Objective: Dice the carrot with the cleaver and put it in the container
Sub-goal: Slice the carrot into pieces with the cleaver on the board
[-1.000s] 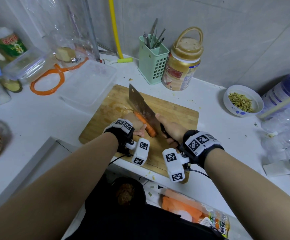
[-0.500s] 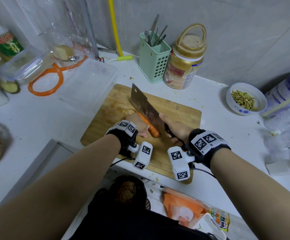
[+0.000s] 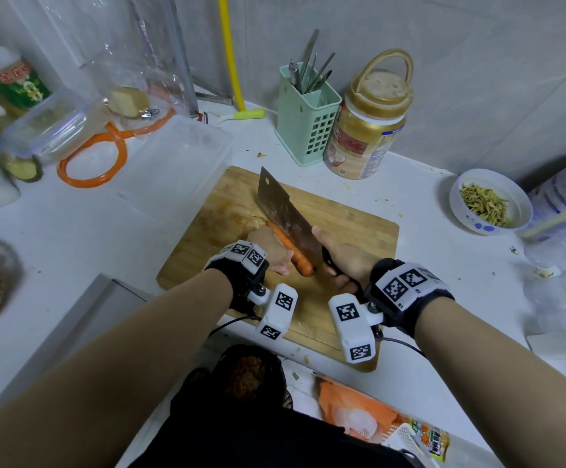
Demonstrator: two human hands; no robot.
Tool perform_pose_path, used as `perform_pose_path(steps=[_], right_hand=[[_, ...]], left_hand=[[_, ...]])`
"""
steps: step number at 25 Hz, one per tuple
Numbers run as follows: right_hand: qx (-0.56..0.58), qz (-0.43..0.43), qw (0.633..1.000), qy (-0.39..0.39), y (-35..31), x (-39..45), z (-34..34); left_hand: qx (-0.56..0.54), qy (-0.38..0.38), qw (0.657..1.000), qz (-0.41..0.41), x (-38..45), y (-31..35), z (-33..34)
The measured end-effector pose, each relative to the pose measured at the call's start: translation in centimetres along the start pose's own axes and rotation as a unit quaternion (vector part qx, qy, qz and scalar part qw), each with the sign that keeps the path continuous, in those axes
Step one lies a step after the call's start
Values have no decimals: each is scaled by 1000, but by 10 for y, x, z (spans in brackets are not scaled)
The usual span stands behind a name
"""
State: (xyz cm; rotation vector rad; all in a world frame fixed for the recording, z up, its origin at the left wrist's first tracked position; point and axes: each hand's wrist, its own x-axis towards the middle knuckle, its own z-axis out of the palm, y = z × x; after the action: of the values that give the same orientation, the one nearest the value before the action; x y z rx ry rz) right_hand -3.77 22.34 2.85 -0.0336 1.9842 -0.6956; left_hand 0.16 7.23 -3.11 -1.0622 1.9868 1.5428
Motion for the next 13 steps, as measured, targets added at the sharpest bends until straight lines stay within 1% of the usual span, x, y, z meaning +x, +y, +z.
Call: perform_pose_path(steps=[3,7,10,13], right_hand=[[-3,-2,1000,-9,-2,2,-1],[-18,0,1000,-17,-3,4,-3],[-17,3,1000,-18,-5,4,-3],[-27,10,999,-23,-7,4,-4]], left_hand=[[8,0,1000,-8,-2,5,-1],[10,-29,999,-43,-3,9,-2],[17,-6,999,-32,1,7,-1],[27,-38,998,-40,2,9,-3]])
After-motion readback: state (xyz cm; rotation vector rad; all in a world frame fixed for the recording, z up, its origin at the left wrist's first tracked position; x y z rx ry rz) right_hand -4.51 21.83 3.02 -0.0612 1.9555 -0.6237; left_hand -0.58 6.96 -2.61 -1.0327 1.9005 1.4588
